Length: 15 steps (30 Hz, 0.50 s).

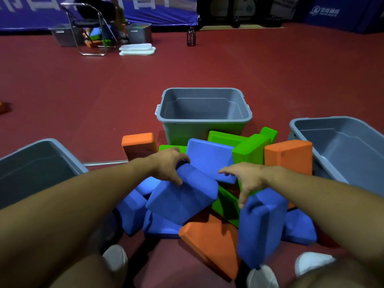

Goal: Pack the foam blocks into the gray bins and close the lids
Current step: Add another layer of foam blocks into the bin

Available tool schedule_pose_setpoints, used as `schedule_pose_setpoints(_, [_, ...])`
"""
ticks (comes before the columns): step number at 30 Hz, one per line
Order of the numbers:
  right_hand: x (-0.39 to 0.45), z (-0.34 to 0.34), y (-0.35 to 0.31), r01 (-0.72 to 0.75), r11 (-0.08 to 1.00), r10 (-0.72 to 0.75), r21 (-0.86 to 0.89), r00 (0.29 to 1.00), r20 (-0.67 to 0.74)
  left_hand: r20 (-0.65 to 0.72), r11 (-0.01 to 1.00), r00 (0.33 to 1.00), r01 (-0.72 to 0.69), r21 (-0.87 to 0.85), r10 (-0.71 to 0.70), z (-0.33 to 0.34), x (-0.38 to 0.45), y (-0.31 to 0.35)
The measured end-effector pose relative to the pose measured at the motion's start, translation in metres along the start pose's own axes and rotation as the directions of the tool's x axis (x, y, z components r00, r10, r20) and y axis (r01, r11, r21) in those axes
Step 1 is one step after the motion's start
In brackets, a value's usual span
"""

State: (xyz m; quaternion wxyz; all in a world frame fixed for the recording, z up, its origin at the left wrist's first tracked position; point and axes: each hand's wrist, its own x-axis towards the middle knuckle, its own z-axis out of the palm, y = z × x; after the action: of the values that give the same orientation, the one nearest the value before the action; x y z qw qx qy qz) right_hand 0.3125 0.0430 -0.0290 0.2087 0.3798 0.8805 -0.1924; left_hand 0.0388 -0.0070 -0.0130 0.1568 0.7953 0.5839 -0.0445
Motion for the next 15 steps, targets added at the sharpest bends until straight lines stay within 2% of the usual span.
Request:
schedule_pose_setpoints(4, [-0.014, 0.010, 0.023, -0.082, 0.983, 0.118, -0.165, 0.968, 0.220, 0.030, 0.999, 1.000, 0.003, 0.052, -0.005, 0.009, -0.003, -0.004])
schedule_pose_setpoints(7, [-0.020, 0.022, 0.026, -0.068, 0.955, 0.161, -0.290, 0.937, 0.310, 0.055, 0.998, 0.998, 0.003, 0.062, -0.006, 0.012, -0.004, -0.001])
schedule_pose_setpoints(11, [-0.020, 0.034, 0.025, -0.013, 0.938, 0.116, -0.347, 0.953, 0.279, 0.040, 0.999, 0.999, 0.025, 0.036, -0.026, 0.010, -0.003, 0.004])
schedule_pose_setpoints(15, [-0.022, 0.030, 0.023, 0.033, 0.975, 0.004, -0.220, 0.986, 0.164, 0.045, 0.999, 0.999, 0.022, 0.026, -0.023, 0.007, -0.003, 0.010])
